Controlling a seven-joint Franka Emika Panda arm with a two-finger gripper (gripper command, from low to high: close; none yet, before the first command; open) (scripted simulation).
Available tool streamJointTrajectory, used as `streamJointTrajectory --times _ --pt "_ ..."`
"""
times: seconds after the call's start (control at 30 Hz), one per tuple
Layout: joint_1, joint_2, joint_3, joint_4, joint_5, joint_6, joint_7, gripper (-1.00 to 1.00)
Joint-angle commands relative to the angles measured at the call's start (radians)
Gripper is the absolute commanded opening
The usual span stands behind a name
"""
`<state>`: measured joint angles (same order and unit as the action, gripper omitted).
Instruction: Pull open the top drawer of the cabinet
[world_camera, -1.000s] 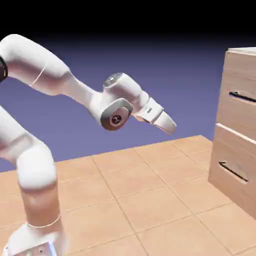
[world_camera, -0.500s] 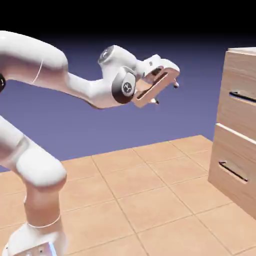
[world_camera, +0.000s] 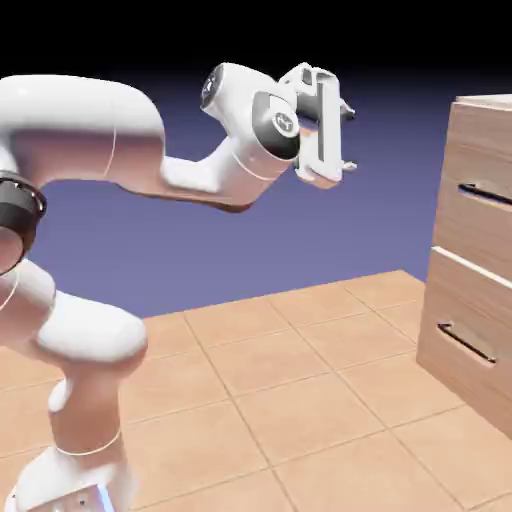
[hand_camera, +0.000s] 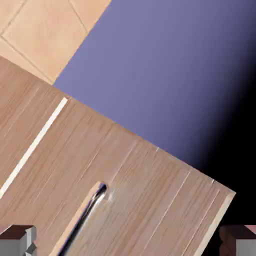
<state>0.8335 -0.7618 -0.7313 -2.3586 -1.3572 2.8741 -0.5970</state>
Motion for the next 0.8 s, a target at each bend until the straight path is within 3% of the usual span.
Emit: streamJointTrajectory --times 0.0,0.77 --pt "0.026 -0.006 -0.023 0.014 -0.044 -0.005 -0.043 0.00" --pt "0.632 -0.147 -0.562 0.347 -1.044 -0.125 -1.029 0.00"
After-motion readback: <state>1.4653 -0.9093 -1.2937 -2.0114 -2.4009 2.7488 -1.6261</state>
